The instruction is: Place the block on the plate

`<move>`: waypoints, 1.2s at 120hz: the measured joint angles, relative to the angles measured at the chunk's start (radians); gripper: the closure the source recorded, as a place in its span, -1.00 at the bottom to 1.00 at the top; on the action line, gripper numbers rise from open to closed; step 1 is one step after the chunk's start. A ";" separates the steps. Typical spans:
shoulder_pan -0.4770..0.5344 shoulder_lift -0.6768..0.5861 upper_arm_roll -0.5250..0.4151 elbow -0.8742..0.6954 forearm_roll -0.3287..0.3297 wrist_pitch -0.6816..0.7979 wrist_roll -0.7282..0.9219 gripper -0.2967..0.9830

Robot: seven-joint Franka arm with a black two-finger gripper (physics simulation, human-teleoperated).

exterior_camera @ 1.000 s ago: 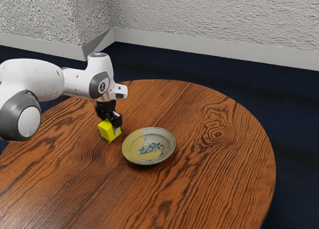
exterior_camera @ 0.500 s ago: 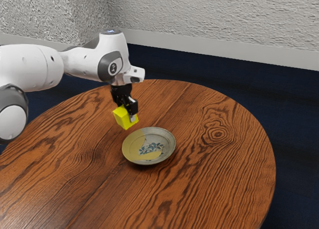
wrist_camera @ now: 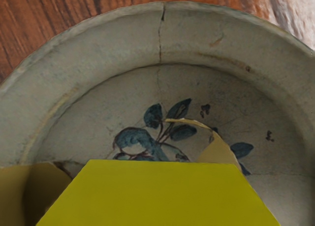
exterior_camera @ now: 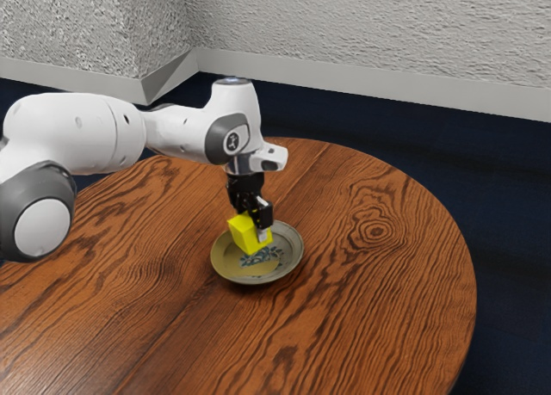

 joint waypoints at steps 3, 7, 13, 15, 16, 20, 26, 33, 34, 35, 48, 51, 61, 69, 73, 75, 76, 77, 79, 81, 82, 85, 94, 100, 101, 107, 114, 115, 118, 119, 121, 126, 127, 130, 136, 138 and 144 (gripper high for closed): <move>-0.001 0.004 -0.004 0.000 -0.002 0.000 0.000 -0.09; -0.004 0.008 -0.009 -0.001 -0.004 0.001 0.000 -0.09; -0.007 0.014 -0.012 -0.003 -0.006 0.001 0.000 -0.09; -0.008 0.016 -0.012 -0.004 -0.006 0.001 0.000 -0.09; -0.008 0.017 -0.013 -0.004 -0.006 0.001 0.000 -0.09; -0.009 0.021 -0.013 -0.005 -0.006 0.002 0.001 -0.09; -0.010 0.024 -0.013 -0.005 -0.007 0.002 0.001 -0.16; -0.011 0.025 -0.013 -0.006 -0.008 0.002 0.001 -0.25; -0.012 0.025 -0.013 -0.006 -0.008 0.002 0.001 -0.26; -0.012 0.025 -0.013 -0.006 -0.008 0.002 0.001 -0.27; -0.013 0.013 -0.014 -0.008 -0.008 0.001 0.002 -0.38; -0.013 0.006 -0.014 -0.009 -0.008 0.001 0.002 -0.40; -0.012 -0.026 -0.013 -0.013 -0.005 -0.009 0.004 -0.44; -0.008 -0.065 -0.009 -0.018 -0.002 -0.031 0.005 -0.47; -0.002 -0.090 -0.005 -0.030 -0.001 -0.044 0.006 -0.48; 0.001 -0.102 -0.003 -0.036 0.000 -0.051 0.006 -0.48; 0.003 -0.107 -0.003 -0.039 0.001 -0.054 0.006 -0.48; 0.005 -0.112 -0.002 -0.041 0.003 -0.058 0.006 -0.49; 0.008 -0.123 -0.001 -0.045 0.006 -0.065 0.006 -0.49; 0.010 -0.134 0.002 -0.049 0.011 -0.072 0.006 -0.49; 0.011 -0.139 0.005 -0.050 0.014 -0.075 0.006 -0.49; 0.014 -0.158 0.011 -0.058 0.023 -0.084 0.006 -0.50; 0.017 -0.226 0.035 -0.092 0.047 -0.106 0.001 -0.51; 0.020 -0.262 0.051 -0.104 0.057 -0.124 -0.003 -0.52; 0.020 -0.268 0.054 -0.105 0.058 -0.128 -0.003 -0.52; 0.021 -0.297 0.067 -0.106 0.065 -0.148 -0.007 -0.52; 0.022 -0.333 0.079 -0.103 0.082 -0.171 -0.011 -0.52; 0.022 -0.339 0.080 -0.102 0.085 -0.174 -0.011 -0.52; 0.022 -0.355 0.083 -0.099 0.092 -0.182 -0.013 -0.53; 0.022 -0.360 0.084 -0.098 0.094 -0.185 -0.013 -0.53; 0.022 -0.371 0.085 -0.097 0.098 -0.189 -0.015 -0.53; 0.022 -0.397 0.086 -0.094 0.110 -0.200 -0.017 -0.53; 0.022 -0.402 0.087 -0.094 0.112 -0.201 -0.018 -0.53; 0.022 -0.414 0.087 -0.091 0.120 -0.207 -0.019 -0.53; 0.021 -0.436 0.086 -0.086 0.131 -0.216 -0.022 -0.53; 0.021 -0.441 0.086 -0.085 0.134 -0.219 -0.023 -0.53; 0.021 -0.451 0.086 -0.083 0.141 -0.225 -0.025 -0.53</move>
